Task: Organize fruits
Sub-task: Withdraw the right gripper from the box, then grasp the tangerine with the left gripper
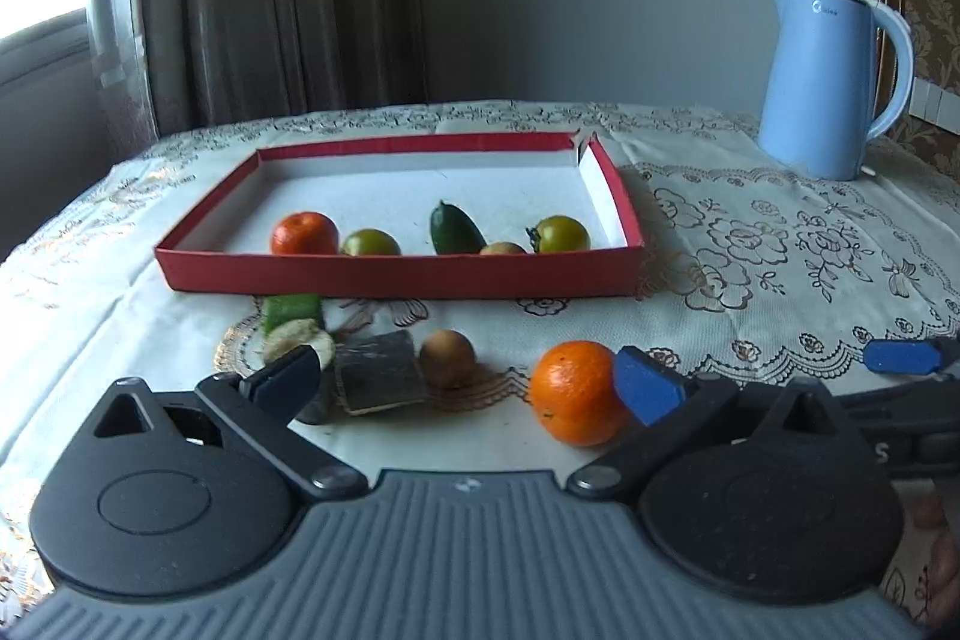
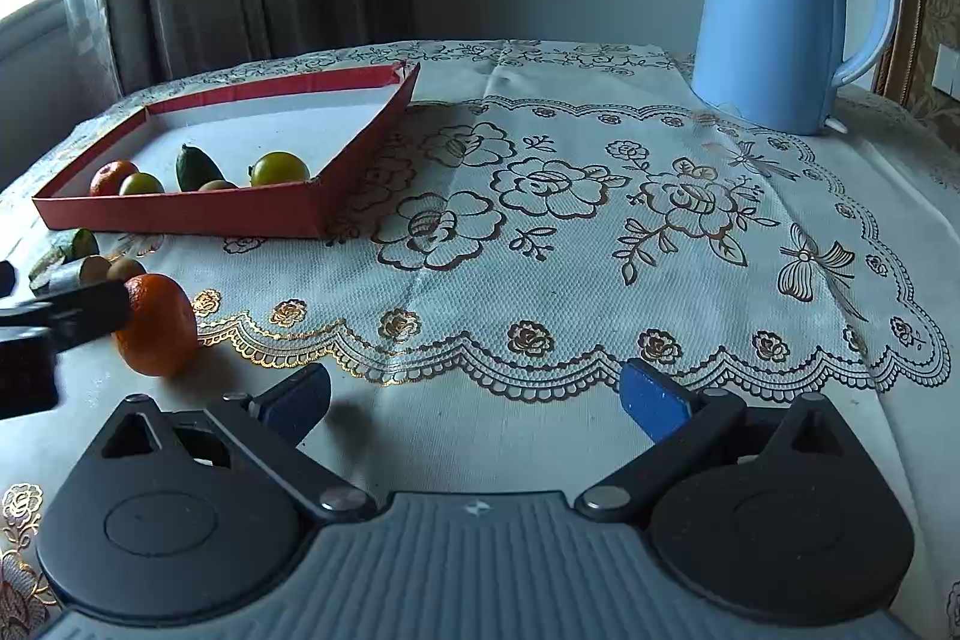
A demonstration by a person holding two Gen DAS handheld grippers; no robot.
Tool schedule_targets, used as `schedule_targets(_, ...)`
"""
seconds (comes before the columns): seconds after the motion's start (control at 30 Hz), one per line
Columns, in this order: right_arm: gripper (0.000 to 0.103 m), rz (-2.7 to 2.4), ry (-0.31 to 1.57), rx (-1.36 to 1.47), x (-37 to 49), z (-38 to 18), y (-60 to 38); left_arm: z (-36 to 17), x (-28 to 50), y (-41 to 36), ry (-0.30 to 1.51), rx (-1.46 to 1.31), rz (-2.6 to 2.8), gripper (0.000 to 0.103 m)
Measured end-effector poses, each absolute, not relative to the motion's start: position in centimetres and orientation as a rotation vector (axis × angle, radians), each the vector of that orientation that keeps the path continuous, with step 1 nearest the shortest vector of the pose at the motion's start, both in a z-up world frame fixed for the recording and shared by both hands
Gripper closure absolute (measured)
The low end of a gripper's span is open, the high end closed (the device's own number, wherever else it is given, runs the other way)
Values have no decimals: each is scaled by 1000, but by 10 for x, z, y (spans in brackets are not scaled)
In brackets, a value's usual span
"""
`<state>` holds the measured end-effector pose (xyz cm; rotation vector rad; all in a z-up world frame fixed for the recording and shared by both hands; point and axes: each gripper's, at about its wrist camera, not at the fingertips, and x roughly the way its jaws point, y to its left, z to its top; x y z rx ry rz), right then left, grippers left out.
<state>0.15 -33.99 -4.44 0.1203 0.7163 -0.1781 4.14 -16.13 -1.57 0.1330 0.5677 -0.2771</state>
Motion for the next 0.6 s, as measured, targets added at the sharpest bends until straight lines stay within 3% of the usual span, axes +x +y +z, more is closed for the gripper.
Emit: schedule_targets(0.6,0,-174,692,153,-11,-44,-351,-36,62,-211,620,172,-304,0)
